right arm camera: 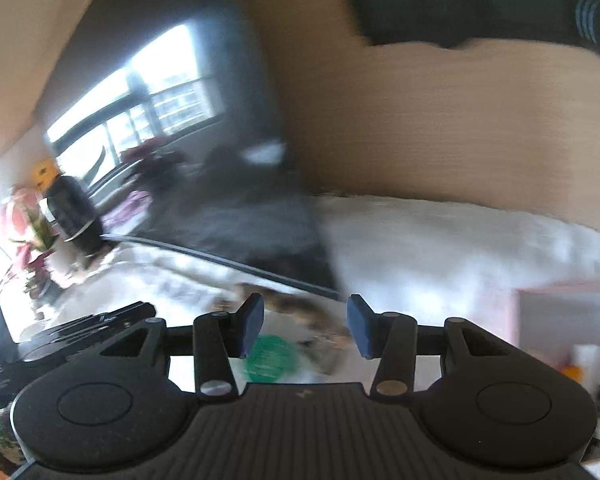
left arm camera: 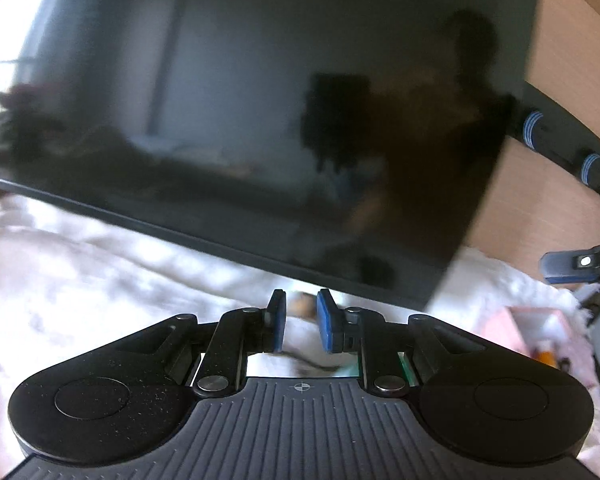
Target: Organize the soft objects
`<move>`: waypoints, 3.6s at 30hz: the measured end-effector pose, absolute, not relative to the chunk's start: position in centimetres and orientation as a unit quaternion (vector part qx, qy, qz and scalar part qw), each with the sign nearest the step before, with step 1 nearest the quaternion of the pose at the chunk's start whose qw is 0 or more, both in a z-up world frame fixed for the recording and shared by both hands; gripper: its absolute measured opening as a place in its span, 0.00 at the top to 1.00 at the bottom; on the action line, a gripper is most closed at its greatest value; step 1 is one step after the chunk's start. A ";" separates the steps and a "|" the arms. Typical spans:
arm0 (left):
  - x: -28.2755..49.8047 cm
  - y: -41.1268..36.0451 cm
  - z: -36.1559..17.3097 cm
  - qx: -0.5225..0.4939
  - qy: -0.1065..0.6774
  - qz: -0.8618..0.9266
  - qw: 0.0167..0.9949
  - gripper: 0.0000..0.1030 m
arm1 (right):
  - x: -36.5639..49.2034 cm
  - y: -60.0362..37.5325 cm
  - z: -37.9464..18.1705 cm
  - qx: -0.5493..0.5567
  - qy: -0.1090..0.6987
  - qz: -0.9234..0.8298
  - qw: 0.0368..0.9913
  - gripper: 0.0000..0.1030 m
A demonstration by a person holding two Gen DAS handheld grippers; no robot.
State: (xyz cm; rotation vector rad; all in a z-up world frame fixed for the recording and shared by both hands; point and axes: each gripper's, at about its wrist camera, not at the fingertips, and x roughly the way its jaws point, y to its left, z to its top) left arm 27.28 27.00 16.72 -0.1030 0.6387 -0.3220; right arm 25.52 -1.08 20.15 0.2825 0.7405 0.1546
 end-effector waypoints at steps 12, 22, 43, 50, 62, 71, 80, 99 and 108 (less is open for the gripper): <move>33.1 25.5 11.6 -0.091 0.436 -0.236 0.863 0.81 | 27.1 4.3 20.2 0.021 0.390 0.102 0.915 0.53; 37.4 15.0 8.2 -0.065 0.515 -0.231 0.823 0.81 | 30.4 -3.6 15.9 0.078 0.461 0.023 0.884 0.53; 38.6 10.9 2.7 0.044 0.587 -0.245 0.770 0.71 | 33.0 -7.4 10.3 0.112 0.503 0.055 0.855 0.53; 39.0 13.6 3.1 -0.105 0.569 -0.216 0.787 0.74 | 34.3 -5.9 9.8 0.099 0.515 0.072 0.849 0.53; 41.6 9.3 1.8 -0.106 0.606 -0.135 0.777 0.74 | 33.0 -7.8 10.0 0.114 0.504 0.058 0.854 0.53; 42.3 6.7 0.8 -0.093 0.599 -0.113 0.787 0.75 | 31.8 -9.7 9.8 0.121 0.496 0.050 0.859 0.53; 41.8 9.3 0.4 -0.149 0.603 -0.120 0.775 0.81 | 31.9 -9.3 9.7 0.108 0.491 0.056 0.863 0.53; 36.1 18.6 8.0 -0.205 0.480 -0.205 0.828 0.92 | 35.1 -3.3 10.6 0.103 0.553 0.061 0.825 0.53; 33.8 23.8 8.2 -0.198 0.417 -0.206 0.863 0.92 | 38.7 1.1 6.6 0.132 0.577 -0.016 0.806 0.53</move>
